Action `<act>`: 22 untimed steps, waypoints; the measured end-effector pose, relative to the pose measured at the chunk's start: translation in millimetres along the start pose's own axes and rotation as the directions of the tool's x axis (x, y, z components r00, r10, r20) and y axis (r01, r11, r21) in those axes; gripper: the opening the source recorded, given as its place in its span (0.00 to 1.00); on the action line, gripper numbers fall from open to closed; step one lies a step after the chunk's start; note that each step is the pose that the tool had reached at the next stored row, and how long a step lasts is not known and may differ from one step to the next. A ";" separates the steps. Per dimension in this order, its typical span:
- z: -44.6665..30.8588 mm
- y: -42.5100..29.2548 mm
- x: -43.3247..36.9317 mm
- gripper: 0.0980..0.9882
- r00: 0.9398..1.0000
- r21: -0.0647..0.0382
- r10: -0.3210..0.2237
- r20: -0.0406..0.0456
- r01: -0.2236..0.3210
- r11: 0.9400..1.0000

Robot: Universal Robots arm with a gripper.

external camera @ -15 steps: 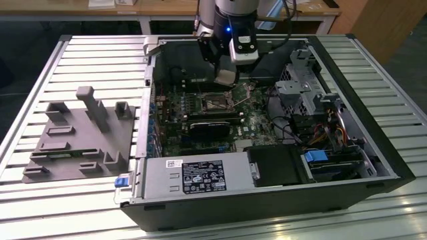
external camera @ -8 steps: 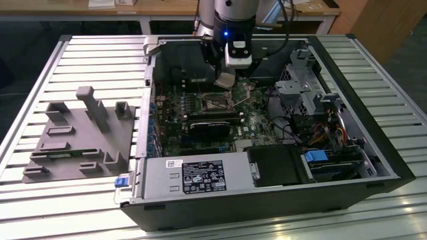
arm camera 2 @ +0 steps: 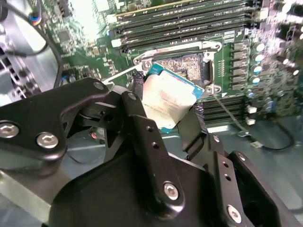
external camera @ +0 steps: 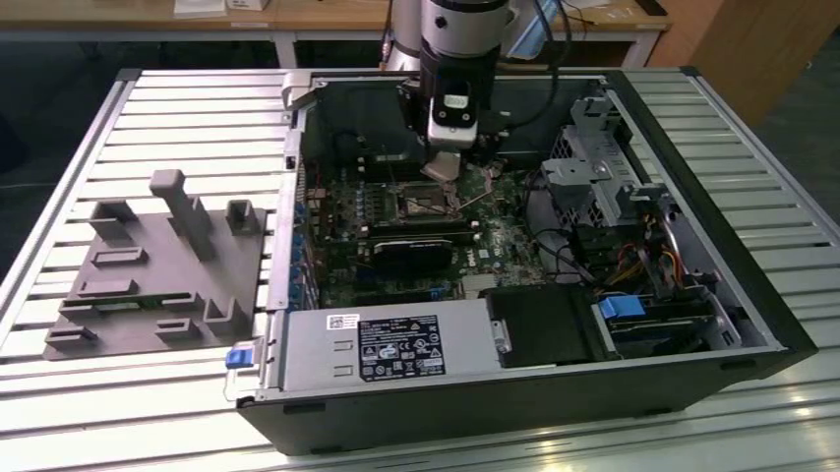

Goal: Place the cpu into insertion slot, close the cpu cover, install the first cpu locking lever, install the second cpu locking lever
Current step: 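Place the cpu into insertion slot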

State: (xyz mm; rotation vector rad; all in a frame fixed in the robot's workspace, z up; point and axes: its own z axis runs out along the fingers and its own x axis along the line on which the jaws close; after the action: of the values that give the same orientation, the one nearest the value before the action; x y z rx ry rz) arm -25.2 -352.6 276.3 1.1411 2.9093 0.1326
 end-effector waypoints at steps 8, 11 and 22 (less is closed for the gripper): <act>10.3 -0.9 -0.2 0.49 0.989 -0.003 0.144 0.012 -0.144 0.990; 14.0 -1.1 -0.2 0.49 0.980 -0.005 0.198 0.016 -0.197 0.980; 25.7 -2.3 -0.1 0.49 0.926 -0.013 0.377 0.030 -0.377 0.926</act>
State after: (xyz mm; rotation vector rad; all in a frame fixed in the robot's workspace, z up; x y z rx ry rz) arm -25.6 -352.4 250.5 1.6722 2.6213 0.1254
